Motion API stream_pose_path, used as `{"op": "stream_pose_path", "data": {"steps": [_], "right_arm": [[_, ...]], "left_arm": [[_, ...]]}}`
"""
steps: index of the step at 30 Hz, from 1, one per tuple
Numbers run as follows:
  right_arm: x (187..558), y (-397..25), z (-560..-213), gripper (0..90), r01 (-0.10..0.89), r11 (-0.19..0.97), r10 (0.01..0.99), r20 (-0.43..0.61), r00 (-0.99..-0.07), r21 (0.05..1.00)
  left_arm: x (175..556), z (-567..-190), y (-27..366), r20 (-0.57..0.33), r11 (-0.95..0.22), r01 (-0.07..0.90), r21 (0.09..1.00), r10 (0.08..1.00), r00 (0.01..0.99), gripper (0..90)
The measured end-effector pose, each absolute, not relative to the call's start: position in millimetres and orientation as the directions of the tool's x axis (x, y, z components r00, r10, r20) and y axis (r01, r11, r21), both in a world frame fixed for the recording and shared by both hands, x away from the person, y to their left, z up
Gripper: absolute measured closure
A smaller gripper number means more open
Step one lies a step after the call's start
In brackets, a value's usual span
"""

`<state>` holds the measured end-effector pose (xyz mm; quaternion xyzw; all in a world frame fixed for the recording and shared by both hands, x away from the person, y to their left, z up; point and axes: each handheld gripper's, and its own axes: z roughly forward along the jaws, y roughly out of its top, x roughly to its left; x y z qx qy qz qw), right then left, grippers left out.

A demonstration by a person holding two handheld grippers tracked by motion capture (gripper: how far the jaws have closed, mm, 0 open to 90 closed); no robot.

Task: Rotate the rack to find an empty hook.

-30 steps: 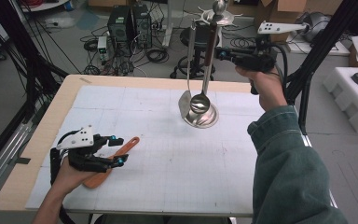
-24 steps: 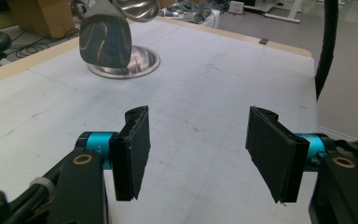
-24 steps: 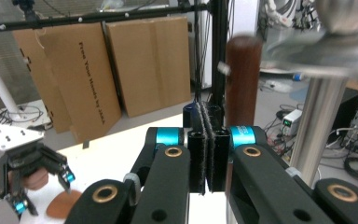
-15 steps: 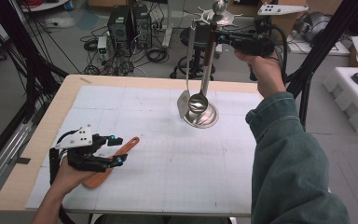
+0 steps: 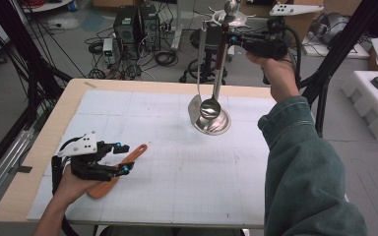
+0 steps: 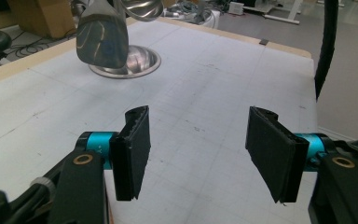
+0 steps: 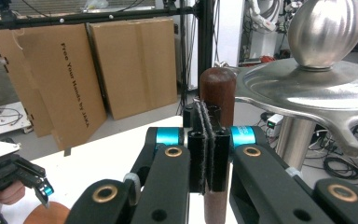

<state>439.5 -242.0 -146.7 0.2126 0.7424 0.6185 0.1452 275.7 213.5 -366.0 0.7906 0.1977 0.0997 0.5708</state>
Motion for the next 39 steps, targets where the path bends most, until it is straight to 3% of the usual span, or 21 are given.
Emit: {"op": "stream_pose_path", "data": {"steps": [39], "right_arm": [[439.0,-232.5,-147.2,90.0,0.129,0.14,0.513,0.04,-0.857,0.982]], "left_arm": [[276.2,-365.8,214.1,-0.068,-0.27,0.197,0.942,0.423,0.904,40.5]]}}
